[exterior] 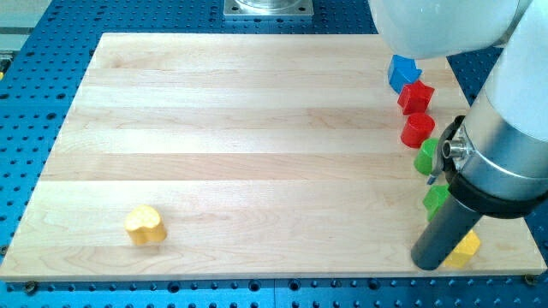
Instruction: Move the heart to the top of the cube
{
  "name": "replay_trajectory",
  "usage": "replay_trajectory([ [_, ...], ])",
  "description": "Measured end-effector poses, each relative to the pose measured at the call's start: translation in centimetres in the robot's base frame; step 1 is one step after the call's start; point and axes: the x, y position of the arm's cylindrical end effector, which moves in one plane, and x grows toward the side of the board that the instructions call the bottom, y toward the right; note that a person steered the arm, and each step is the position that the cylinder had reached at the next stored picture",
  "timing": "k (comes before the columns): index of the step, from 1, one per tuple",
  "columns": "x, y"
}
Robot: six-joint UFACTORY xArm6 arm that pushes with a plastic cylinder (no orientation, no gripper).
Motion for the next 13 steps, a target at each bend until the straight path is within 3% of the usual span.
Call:
replay_trajectory([
  [1,0.5,-9.0],
  [2,0.6,-10.5],
  [5,-0.3,-34.2],
  [6,-6.8,-30.1],
  [7,-8.3,-22.2],
  [8,-7.6,-22.1],
  [9,-3.5,-20.7],
  [10,-9.7,-17.0],
  [11,-11.4,-13.1],
  [12,-7.4,-15.7],
  [13,-6.9,-10.8],
])
